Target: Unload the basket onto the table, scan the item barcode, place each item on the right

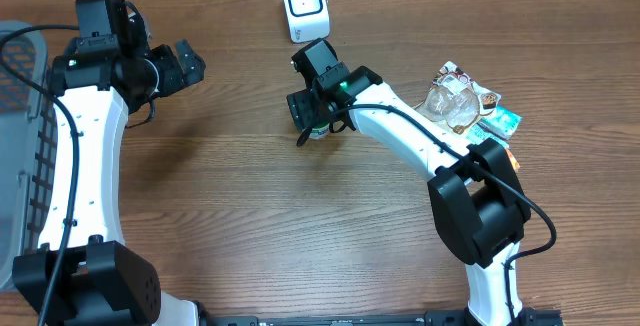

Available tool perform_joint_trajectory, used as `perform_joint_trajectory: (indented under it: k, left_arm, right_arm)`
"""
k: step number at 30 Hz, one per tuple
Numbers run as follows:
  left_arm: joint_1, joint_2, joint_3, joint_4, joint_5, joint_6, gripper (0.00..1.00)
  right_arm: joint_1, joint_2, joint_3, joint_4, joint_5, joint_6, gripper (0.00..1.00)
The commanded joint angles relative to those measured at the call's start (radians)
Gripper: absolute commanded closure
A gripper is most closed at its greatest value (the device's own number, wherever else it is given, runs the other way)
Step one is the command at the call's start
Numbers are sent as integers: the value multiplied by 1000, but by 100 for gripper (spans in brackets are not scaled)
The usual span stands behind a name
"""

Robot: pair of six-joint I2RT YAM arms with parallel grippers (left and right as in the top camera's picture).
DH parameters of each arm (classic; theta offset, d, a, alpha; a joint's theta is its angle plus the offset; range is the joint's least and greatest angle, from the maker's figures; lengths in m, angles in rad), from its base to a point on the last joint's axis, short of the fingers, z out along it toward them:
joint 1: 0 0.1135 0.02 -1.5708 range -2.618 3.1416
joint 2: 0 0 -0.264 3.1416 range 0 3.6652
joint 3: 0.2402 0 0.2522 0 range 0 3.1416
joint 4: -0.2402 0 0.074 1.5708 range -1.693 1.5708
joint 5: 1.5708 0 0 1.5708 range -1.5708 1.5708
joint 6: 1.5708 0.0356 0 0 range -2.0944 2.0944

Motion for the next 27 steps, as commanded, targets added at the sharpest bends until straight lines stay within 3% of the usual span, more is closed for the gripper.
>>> perform_joint_trajectory:
  k: [1, 7, 17, 27]
  left_arm:
    - [2, 3, 6, 2, -6, -3, 0]
    - [2, 3, 6, 2, -6, -3, 0]
    - [2, 3, 6, 2, -6, -3, 0]
    - [2, 3, 6, 2, -6, -3, 0]
  right_arm:
    - [-6, 31, 34, 8, -7, 20, 23]
    - [-6, 51, 34, 5, -8, 19, 24]
    - [-11, 21, 37, -18, -8, 16, 47]
    - [-18, -129, 37, -54, -92, 15, 45]
